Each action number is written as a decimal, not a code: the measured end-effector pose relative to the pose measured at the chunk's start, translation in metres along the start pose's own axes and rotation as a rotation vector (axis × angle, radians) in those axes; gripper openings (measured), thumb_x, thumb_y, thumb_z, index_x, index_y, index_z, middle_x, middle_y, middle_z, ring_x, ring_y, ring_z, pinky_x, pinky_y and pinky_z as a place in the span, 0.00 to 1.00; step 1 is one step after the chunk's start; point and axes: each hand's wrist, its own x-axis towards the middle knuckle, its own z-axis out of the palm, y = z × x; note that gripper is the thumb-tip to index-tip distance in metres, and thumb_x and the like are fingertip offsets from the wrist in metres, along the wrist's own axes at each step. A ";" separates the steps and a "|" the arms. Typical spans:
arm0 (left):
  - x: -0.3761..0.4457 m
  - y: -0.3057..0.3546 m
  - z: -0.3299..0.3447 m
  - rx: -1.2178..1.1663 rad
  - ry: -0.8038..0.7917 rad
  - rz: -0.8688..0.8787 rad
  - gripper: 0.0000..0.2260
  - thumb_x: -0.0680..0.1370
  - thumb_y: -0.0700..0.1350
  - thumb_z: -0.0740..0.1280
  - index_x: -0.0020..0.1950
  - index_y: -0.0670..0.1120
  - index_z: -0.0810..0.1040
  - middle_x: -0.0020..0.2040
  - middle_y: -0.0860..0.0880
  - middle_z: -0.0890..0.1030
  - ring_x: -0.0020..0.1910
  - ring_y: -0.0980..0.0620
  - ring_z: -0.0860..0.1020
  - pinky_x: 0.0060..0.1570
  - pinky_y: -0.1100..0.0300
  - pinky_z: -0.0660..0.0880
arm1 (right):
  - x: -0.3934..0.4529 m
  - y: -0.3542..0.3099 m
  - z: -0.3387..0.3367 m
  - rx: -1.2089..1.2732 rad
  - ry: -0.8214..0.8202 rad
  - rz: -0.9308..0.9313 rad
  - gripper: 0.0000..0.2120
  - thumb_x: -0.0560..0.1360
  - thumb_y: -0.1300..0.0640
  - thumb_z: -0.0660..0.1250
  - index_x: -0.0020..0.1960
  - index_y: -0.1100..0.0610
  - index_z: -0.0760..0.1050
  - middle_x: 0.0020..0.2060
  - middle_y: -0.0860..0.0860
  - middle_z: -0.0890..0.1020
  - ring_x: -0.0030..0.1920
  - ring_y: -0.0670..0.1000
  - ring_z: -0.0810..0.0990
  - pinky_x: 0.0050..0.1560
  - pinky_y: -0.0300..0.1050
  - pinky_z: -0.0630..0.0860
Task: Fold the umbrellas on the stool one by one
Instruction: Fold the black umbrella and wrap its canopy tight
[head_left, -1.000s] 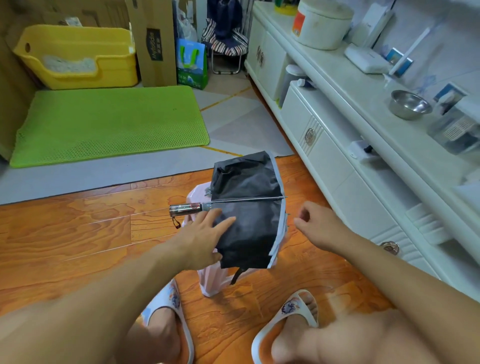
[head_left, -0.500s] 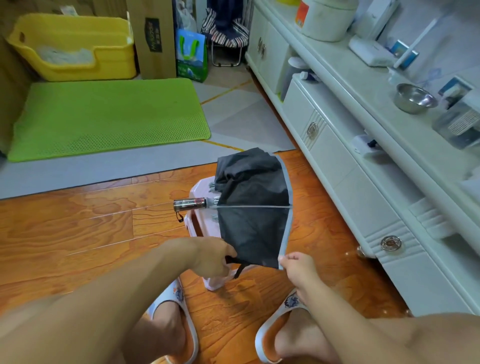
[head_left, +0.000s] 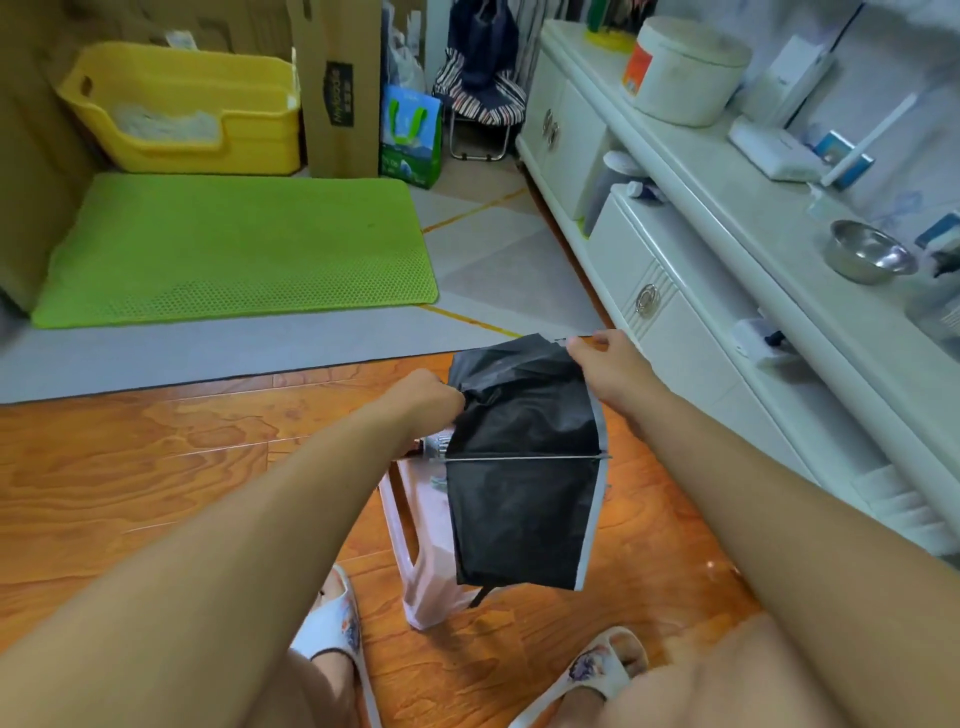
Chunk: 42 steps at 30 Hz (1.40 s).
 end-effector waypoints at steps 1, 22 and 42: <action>0.002 0.002 0.001 -0.070 -0.027 -0.026 0.07 0.77 0.43 0.66 0.44 0.39 0.77 0.37 0.45 0.72 0.36 0.47 0.67 0.35 0.57 0.61 | 0.004 -0.004 0.003 0.031 -0.042 0.024 0.25 0.80 0.43 0.65 0.71 0.54 0.69 0.67 0.51 0.75 0.64 0.53 0.75 0.66 0.50 0.72; -0.026 -0.003 0.012 -0.339 -0.093 0.276 0.30 0.80 0.43 0.71 0.78 0.56 0.64 0.51 0.53 0.82 0.44 0.59 0.80 0.43 0.65 0.74 | -0.048 0.023 -0.048 0.342 -0.002 -0.255 0.08 0.81 0.59 0.67 0.53 0.50 0.85 0.51 0.50 0.87 0.56 0.53 0.85 0.57 0.52 0.83; -0.038 0.004 0.020 -0.721 -0.127 0.018 0.13 0.81 0.51 0.69 0.56 0.41 0.81 0.45 0.44 0.84 0.43 0.44 0.80 0.49 0.54 0.77 | -0.048 0.005 -0.031 0.379 0.056 -0.218 0.08 0.82 0.57 0.67 0.56 0.51 0.84 0.53 0.50 0.86 0.59 0.52 0.83 0.64 0.58 0.79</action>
